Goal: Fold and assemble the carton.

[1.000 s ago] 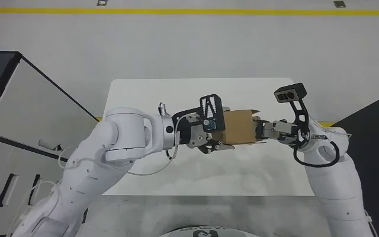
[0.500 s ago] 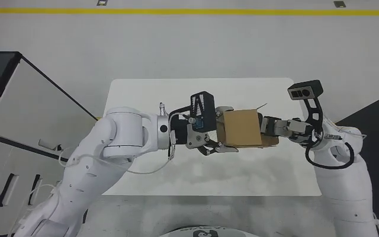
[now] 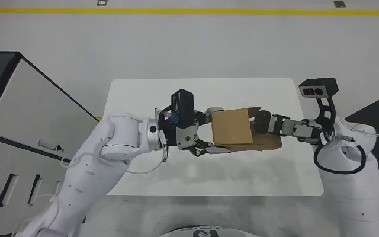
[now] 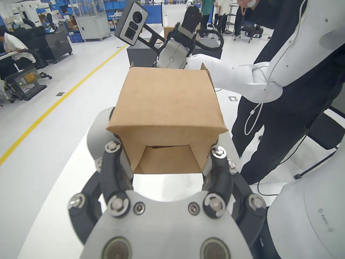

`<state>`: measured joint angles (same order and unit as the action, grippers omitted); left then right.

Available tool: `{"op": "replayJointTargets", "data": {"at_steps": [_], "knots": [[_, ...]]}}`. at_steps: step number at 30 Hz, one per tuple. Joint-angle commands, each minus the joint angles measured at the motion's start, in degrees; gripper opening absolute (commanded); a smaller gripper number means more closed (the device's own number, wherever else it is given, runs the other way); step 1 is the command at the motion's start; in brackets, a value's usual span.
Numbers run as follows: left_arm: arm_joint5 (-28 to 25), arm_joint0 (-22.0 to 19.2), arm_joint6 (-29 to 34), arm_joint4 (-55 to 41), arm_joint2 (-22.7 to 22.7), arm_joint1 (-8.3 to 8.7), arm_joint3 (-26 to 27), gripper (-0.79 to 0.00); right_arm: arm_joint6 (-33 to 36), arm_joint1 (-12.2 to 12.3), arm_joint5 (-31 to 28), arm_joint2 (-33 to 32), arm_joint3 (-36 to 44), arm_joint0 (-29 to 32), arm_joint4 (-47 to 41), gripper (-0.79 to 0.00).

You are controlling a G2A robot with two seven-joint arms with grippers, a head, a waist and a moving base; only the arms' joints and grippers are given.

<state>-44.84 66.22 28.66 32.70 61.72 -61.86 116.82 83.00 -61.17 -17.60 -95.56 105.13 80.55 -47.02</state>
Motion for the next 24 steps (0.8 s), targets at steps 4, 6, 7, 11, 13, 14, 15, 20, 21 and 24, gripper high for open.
{"op": "replayJointTargets", "data": {"at_steps": [4,6,7,11,13,14,15,20,21,24], "knots": [[-3.2,0.9,-2.8,-1.9,0.3,0.12,-1.6,-0.785,0.1,0.0,-0.1,0.0,0.1,0.0,0.0,-0.785],[-4.6,0.8,-3.5,-2.3,0.1,0.11,-2.2,-0.785,0.1,0.0,-0.1,0.0,0.1,0.0,0.0,-0.785],[-4.6,0.7,-3.5,-2.1,0.1,0.11,-2.3,-0.785,0.1,0.0,-0.1,0.0,0.1,0.0,0.0,-0.785],[-4.6,0.7,-3.5,-2.1,0.1,0.11,-2.3,-0.785,-0.9,0.0,-0.3,0.0,0.8,-0.1,0.8,-0.785],[-3.9,1.1,-4.1,-2.2,0.1,0.08,-2.3,-0.785,-1.0,0.0,-1.2,0.2,2.1,0.0,1.4,-0.785],[-3.6,1.3,-3.9,-1.4,0.1,0.11,-2.7,-0.785,-0.8,0.1,-1.6,0.1,2.3,-0.2,2.2,-0.785],[-3.4,1.5,-3.9,-1.0,0.1,0.13,-3.1,-0.785,-0.6,0.1,-1.9,0.2,2.6,-0.2,2.3,-0.785],[-3.8,2.2,-6.2,-1.8,0.1,0.1,-4.2,-0.785,-0.5,0.3,-2.7,0.6,3.2,-0.9,4.1,-0.785],[-4.1,2.2,-6.9,-2.0,0.1,0.07,-4.2,-0.785,-0.6,0.3,-2.9,0.7,3.3,-1.1,4.8,-0.785],[-4.9,2.2,-8.2,-1.9,0.2,0.01,-4.6,-0.785,-1.3,0.4,-3.2,1.0,3.3,-1.3,5.6,-0.785]]}}
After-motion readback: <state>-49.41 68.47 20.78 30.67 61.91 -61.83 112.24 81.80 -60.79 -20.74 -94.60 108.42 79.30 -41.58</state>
